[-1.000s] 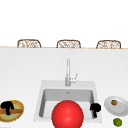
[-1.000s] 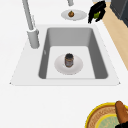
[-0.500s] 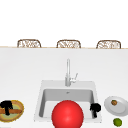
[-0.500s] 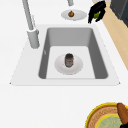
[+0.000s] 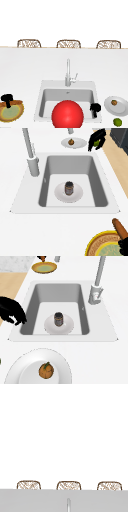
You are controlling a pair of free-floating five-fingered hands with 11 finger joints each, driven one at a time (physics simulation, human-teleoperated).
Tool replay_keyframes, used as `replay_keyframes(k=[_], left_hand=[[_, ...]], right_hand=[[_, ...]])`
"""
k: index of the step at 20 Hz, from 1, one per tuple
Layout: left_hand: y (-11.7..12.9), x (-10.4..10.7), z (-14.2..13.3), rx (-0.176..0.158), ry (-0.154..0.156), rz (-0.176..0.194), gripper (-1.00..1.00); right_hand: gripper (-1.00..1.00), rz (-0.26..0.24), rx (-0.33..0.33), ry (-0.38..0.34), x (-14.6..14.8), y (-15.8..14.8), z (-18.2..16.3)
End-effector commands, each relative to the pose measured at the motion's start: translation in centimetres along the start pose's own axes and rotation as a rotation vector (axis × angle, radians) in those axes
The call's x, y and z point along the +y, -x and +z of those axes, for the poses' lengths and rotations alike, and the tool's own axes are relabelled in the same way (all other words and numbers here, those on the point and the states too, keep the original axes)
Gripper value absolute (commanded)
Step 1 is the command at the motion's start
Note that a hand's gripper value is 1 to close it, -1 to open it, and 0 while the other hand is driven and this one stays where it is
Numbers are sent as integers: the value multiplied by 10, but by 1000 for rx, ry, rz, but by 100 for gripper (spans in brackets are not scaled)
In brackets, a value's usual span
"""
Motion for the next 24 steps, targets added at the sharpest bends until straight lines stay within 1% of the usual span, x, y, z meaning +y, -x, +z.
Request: replay_keyframes(k=[1,8,15,16,21,24], left_hand=[[-2,19,-23,6,11,-1,100],[11,35,-63,19,24,13,100],[22,48,-105,23,30,4,100],[23,48,-111,25,30,-2,100],[31,50,-142,28,35,-1,100],[41,50,-161,30,39,-3,100]], right_hand=[[0,0,0,0,0,0,0],[0,0,0,0,0,0,0],[0,0,0,0,0,0,0],[0,0,0,0,0,0,0],[0,0,0,0,0,0,0],[0,0,0,0,0,0,0]])
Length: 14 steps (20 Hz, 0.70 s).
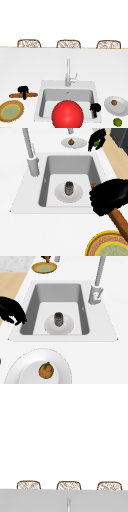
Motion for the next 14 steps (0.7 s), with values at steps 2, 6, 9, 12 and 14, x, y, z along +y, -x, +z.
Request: replay_keyframes(k=[2,6,9,12,14], left_hand=[[12,2,-33,16,28,-2,100],[23,3,-62,18,28,-16,100],[31,4,-85,18,29,-21,100],[37,3,-107,18,27,-17,100],[40,3,-122,18,29,-21,100]], right_hand=[[0,0,0,0,0,0,0],[0,0,0,0,0,0,0],[0,0,0,0,0,0,0],[0,0,0,0,0,0,0],[0,0,0,0,0,0,0]])
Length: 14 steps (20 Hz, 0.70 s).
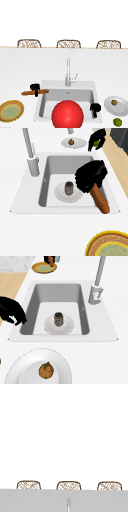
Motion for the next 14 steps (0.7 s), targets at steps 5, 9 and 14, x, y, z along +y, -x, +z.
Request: replay_keyframes(k=[5,9,14], left_hand=[[13,-1,-61,11,22,-20,100],[20,-5,-91,13,23,-18,100],[31,-17,-130,15,25,-14,100]], right_hand=[[0,0,0,0,0,0,0],[0,0,0,0,0,0,0],[0,0,0,0,0,0,0]])
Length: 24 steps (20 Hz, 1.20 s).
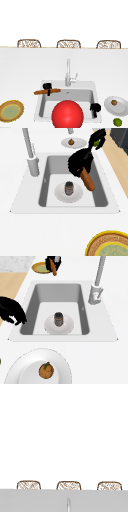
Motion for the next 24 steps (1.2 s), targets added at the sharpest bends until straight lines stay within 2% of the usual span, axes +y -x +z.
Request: replay_keyframes(k=[1,7,14,17,21,24], left_hand=[[8,-12,-30,10,18,-5,100],[29,-37,-70,28,9,-4,100],[51,-74,-120,22,32,-4,100],[59,-96,-142,19,24,13,100],[71,-126,-170,25,16,8,100],[75,-142,-179,15,10,19,100]], right_hand=[[0,0,0,0,0,0,0],[0,0,0,0,0,0,0],[0,0,0,0,0,0,0],[0,0,0,0,0,0,0],[0,0,0,0,0,0,0],[0,0,0,0,0,0,0]])
